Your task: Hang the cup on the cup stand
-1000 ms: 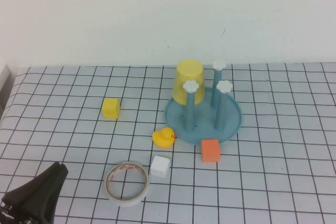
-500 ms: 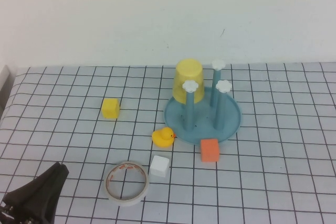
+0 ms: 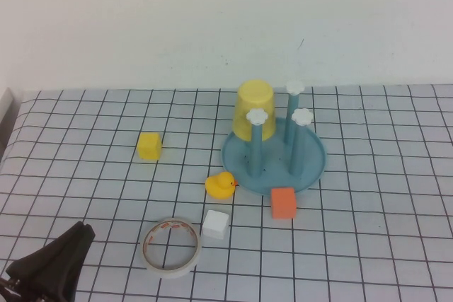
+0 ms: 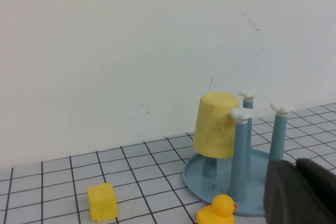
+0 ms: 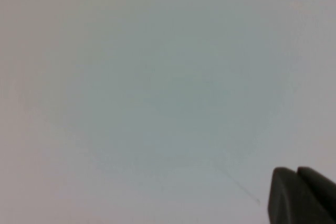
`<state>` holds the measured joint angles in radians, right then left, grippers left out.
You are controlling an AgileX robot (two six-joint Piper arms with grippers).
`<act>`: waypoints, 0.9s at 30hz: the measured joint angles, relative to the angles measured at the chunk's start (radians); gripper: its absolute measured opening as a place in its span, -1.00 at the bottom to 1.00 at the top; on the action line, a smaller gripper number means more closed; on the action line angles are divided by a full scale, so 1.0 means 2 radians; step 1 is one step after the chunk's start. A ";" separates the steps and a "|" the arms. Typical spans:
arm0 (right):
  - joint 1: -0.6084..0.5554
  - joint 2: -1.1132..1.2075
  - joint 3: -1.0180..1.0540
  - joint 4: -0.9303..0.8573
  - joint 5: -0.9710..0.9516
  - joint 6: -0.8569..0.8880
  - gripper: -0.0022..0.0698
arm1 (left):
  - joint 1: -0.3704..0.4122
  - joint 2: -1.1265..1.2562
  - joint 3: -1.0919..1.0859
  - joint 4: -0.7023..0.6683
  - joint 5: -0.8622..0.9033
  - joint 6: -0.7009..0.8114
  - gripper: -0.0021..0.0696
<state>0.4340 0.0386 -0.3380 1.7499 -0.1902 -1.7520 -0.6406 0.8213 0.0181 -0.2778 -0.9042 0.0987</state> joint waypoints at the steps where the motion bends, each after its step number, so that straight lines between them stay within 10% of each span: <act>1: 0.000 0.000 0.009 0.000 0.004 -0.001 -0.94 | 0.000 0.000 0.000 0.000 0.000 0.000 -0.95; 20: -0.008 0.003 0.055 -0.018 0.029 -0.024 -0.94 | 0.000 0.000 0.000 0.000 0.001 0.001 -0.95; 24: -0.040 0.004 0.085 -0.179 0.021 0.149 -0.94 | 0.000 0.000 0.000 -0.001 0.003 0.001 -0.95; 27: -0.092 0.004 0.098 -0.456 0.051 0.442 -0.94 | 0.000 0.000 0.000 -0.002 0.010 0.001 -0.95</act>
<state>0.2492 0.0457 -0.1410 0.8384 -0.0881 -0.8680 -0.6406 0.8213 0.0181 -0.2813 -0.8851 0.1007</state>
